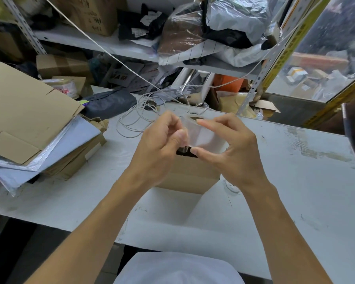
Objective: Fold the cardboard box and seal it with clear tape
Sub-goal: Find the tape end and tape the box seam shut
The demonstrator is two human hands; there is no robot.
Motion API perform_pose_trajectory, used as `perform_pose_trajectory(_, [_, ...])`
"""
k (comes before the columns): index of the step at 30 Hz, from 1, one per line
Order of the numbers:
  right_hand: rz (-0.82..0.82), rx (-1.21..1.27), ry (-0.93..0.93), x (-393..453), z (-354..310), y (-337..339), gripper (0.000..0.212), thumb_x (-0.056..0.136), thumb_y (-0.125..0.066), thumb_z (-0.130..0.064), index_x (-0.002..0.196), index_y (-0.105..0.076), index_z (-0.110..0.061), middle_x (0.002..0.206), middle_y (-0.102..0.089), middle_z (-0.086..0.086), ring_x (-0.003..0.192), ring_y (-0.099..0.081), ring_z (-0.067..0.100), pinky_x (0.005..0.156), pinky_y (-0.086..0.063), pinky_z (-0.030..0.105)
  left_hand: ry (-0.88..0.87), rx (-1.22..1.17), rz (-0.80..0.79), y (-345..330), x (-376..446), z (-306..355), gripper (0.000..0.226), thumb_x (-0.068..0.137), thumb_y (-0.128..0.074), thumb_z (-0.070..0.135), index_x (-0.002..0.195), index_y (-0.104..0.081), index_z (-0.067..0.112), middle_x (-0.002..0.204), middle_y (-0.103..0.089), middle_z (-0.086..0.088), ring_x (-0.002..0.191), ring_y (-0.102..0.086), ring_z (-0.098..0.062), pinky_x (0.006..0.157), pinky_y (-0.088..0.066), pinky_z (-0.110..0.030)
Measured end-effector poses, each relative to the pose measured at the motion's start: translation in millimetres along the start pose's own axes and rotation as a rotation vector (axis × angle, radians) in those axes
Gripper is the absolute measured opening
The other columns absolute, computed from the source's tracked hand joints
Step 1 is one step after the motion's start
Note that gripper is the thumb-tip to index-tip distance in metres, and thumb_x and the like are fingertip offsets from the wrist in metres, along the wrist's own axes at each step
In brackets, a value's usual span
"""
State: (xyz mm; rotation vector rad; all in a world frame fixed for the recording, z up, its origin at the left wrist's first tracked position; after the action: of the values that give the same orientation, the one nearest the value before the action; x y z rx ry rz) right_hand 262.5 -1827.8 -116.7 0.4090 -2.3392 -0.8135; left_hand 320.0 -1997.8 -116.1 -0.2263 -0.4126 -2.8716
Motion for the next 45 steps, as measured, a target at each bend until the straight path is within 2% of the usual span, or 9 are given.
perform_pose_trajectory(5, [-0.063,-0.197,0.017,3,-2,5,0.055,0.075,-0.074,-0.049,0.123,-0.066,-0.022,0.11,-0.067,-0.002,0.103,-0.06,0.015,0.09,-0.046,0.051,0.174,-0.413,0.004,4,7,0,0.008,0.088,-0.055,0.011,0.082,-0.049,0.011,0.072,-0.058,-0.002,0.072,-0.058,-0.017,0.074,-0.051,-0.028])
perform_pose_trajectory(14, [-0.179,-0.197,0.032,-6,6,28,0.062,0.075,-0.071,-0.059,0.116,-0.064,-0.013,0.109,-0.067,0.0,0.093,-0.055,0.011,0.076,-0.049,0.034,0.319,-0.265,-0.003,14,15,-2,0.021,0.084,-0.073,0.003,0.099,-0.058,0.006,0.068,-0.064,-0.006,0.063,-0.061,-0.015,0.067,-0.055,-0.027])
perform_pose_trajectory(24, [-0.088,-0.118,-0.174,-12,34,63,0.065,0.061,-0.075,-0.062,0.111,-0.063,-0.022,0.103,-0.06,-0.013,0.091,-0.049,0.0,0.07,-0.047,0.017,0.339,-0.177,0.003,49,18,-17,0.012,0.088,-0.07,0.007,0.078,-0.068,0.014,0.067,-0.065,0.003,0.066,-0.058,-0.009,0.067,-0.05,-0.023])
perform_pose_trajectory(28, [-0.046,0.263,-0.341,-10,37,47,0.06,0.054,-0.088,-0.036,0.107,-0.058,-0.036,0.097,-0.056,-0.034,0.097,-0.054,-0.011,0.066,-0.054,0.015,0.504,-0.314,-0.047,46,16,-37,0.014,0.091,-0.065,0.008,0.078,-0.065,0.013,0.067,-0.061,0.002,0.064,-0.058,-0.007,0.07,-0.046,-0.024])
perform_pose_trajectory(31, [-0.025,0.61,-0.411,-14,44,22,0.068,0.046,-0.096,-0.014,0.103,-0.063,-0.028,0.092,-0.062,-0.023,0.091,-0.062,0.002,0.065,-0.057,0.026,0.579,-0.311,-0.017,49,15,-52,0.012,0.092,-0.066,0.009,0.081,-0.064,0.012,0.068,-0.059,0.002,0.064,-0.057,-0.008,0.072,-0.044,-0.026])
perform_pose_trajectory(34, [0.025,0.807,-0.439,-18,50,-1,0.06,0.048,-0.088,-0.019,0.102,-0.064,-0.03,0.099,-0.064,-0.009,0.095,-0.063,0.015,0.067,-0.057,0.034,0.626,-0.292,0.003,48,13,-64,0.005,0.092,-0.069,0.013,0.089,-0.066,0.01,0.074,-0.061,0.002,0.067,-0.057,-0.008,0.077,-0.043,-0.028])
perform_pose_trajectory(38, [0.096,0.858,-0.427,-18,50,-15,0.058,0.055,-0.086,-0.016,0.106,-0.06,-0.022,0.107,-0.062,0.003,0.102,-0.064,0.02,0.071,-0.06,0.04,0.645,-0.381,0.007,42,12,-72,0.007,0.091,-0.07,0.016,0.091,-0.065,0.011,0.081,-0.062,0.002,0.075,-0.052,-0.012,0.084,-0.044,-0.036])
perform_pose_trajectory(40, [0.165,0.845,-0.412,-17,53,-15,0.054,0.062,-0.087,-0.005,0.106,-0.058,-0.017,0.103,-0.061,0.004,0.097,-0.064,0.013,0.068,-0.058,0.029,0.637,-0.397,0.012,40,13,-72,0.008,0.091,-0.068,0.016,0.09,-0.065,0.009,0.093,-0.067,-0.001,0.082,-0.053,-0.015,0.084,-0.046,-0.037])
perform_pose_trajectory(45, [0.366,0.753,-0.495,-16,63,-26,0.037,0.082,-0.071,0.006,0.104,-0.056,-0.02,0.088,-0.065,-0.021,0.085,-0.061,0.001,0.066,-0.054,0.026,0.601,-0.426,0.009,31,17,-68,0.013,0.095,-0.061,0.01,0.082,-0.063,0.01,0.106,-0.074,0.002,0.077,-0.059,-0.01,0.075,-0.054,-0.035])
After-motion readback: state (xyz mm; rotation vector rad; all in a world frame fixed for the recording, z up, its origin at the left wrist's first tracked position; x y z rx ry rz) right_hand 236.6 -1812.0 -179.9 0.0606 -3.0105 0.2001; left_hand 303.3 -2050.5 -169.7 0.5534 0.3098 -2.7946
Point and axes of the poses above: each hand's wrist, its own x-axis towards the middle knuckle, its own y-axis out of the back of the hand, z = x × y, the point moved 2 cm from there along x, towards the middle knuckle
